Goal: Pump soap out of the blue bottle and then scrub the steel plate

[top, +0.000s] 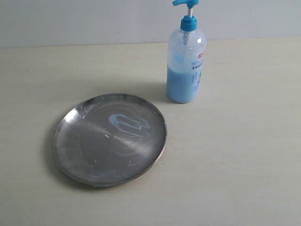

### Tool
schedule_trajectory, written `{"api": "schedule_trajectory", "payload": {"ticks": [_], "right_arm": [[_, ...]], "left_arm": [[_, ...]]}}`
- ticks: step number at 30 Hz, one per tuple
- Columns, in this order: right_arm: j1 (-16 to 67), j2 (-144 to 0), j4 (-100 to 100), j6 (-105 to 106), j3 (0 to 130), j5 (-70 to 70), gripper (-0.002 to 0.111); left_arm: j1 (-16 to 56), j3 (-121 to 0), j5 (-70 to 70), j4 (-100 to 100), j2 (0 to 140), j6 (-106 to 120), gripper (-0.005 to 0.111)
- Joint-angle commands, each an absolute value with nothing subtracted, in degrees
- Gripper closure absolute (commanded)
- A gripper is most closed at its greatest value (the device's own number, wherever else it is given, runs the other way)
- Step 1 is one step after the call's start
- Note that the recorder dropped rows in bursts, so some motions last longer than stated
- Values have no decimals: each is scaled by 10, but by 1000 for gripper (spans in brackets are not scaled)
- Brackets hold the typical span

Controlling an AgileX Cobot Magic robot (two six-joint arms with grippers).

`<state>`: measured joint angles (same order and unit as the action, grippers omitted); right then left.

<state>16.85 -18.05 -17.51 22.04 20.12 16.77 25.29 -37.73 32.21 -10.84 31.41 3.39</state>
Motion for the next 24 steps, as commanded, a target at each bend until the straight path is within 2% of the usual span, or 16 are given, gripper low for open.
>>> {"api": "schedule_trajectory", "payload": {"ticks": [1,11,24], "right_arm": [[167,-232,-197,225,198,151,108],[167,-272,-221,225,198,142,108],[167,-249,-223,225,198,137,108]], "left_arm": [[251,-322,272,-113,215,40,107],[251,-230,213,-106,79,42,107],[251,-227,214,-106,59,42,107]]}}
